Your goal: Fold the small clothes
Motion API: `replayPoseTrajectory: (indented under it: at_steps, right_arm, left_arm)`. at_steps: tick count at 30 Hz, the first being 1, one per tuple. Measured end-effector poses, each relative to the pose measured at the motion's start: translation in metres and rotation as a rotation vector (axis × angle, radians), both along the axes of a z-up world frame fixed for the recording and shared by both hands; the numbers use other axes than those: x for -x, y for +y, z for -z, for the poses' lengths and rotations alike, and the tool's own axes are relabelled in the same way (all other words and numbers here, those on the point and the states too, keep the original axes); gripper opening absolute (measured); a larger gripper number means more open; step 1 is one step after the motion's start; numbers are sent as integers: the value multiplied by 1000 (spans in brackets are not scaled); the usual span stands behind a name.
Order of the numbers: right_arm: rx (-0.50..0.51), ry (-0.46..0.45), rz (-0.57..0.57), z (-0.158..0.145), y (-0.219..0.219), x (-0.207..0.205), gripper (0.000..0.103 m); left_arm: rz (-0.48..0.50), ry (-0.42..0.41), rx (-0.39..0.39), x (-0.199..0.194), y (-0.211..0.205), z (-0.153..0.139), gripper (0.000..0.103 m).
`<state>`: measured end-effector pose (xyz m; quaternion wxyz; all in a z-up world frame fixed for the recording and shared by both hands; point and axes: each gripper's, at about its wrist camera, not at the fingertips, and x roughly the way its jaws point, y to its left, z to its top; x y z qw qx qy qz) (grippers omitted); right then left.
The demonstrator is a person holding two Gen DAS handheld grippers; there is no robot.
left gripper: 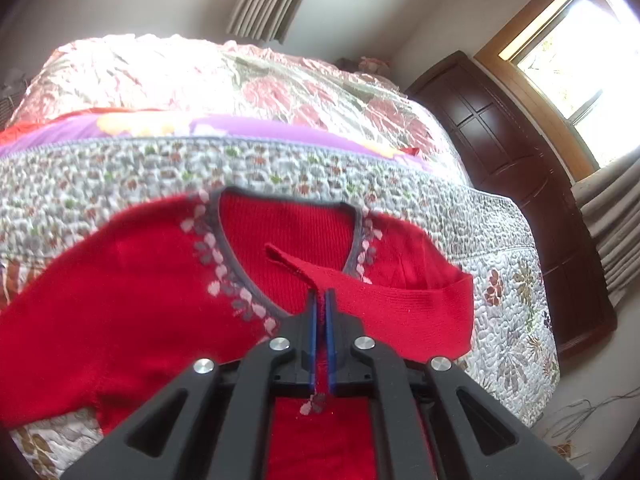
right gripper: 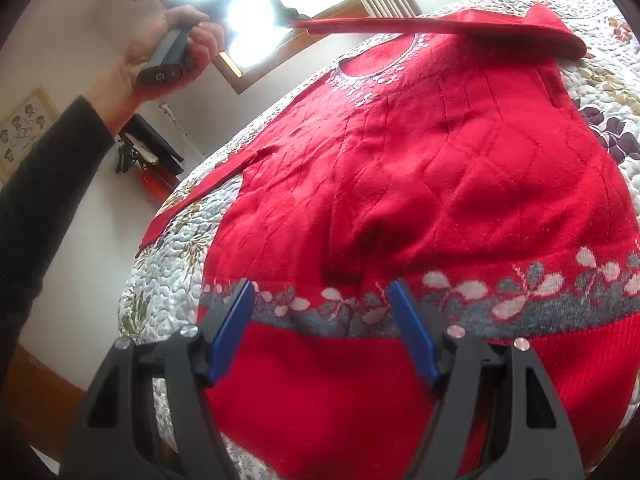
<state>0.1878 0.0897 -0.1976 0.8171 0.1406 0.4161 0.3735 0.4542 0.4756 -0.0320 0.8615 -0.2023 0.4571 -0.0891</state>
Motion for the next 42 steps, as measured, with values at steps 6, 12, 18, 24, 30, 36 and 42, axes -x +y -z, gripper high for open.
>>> replayPoseTrajectory:
  at_steps: [6, 12, 18, 24, 30, 36, 42]
  right_arm:
    - [2, 9, -14, 4, 7, 3, 70]
    - [-1, 11, -30, 5, 16, 5, 70]
    - [7, 10, -50, 6, 24, 8, 70]
    - [14, 13, -55, 8, 27, 8, 70]
    - [23, 12, -60, 12, 31, 8, 71]
    - [30, 14, -61, 14, 31, 7, 71]
    - [23, 15, -60, 16, 33, 7, 72]
  left_arm:
    - [-38, -61, -16, 0, 36, -30, 3]
    - [-99, 6, 21, 13, 82, 17, 3]
    - [-114, 54, 80, 26, 98, 71, 3]
    - [-129, 77, 113, 36, 111, 102, 3]
    - [-149, 76, 140, 39, 123, 121, 3]
    - [-147, 31, 180, 46, 134, 109, 3]
    - [-135, 94, 118, 47, 133, 129, 3]
